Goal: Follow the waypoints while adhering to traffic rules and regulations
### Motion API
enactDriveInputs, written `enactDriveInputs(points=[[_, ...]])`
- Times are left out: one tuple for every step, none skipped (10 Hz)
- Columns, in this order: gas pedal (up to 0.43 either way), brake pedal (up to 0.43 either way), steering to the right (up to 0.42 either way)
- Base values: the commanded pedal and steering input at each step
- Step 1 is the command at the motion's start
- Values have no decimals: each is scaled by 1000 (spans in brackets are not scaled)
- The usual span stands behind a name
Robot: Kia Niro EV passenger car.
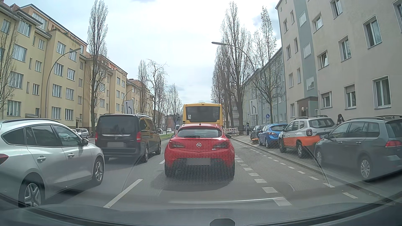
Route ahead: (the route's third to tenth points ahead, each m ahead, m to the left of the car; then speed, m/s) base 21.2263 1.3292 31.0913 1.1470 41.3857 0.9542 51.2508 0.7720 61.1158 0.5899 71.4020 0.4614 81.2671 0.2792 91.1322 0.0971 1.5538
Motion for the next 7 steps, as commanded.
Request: enactDriveInputs(points=[[0, 0, 6], [0, 0, 5], [0, 0, 5], [0, 0, 5], [0, 0, 5], [0, 0, 5], [0, 0, 5]])
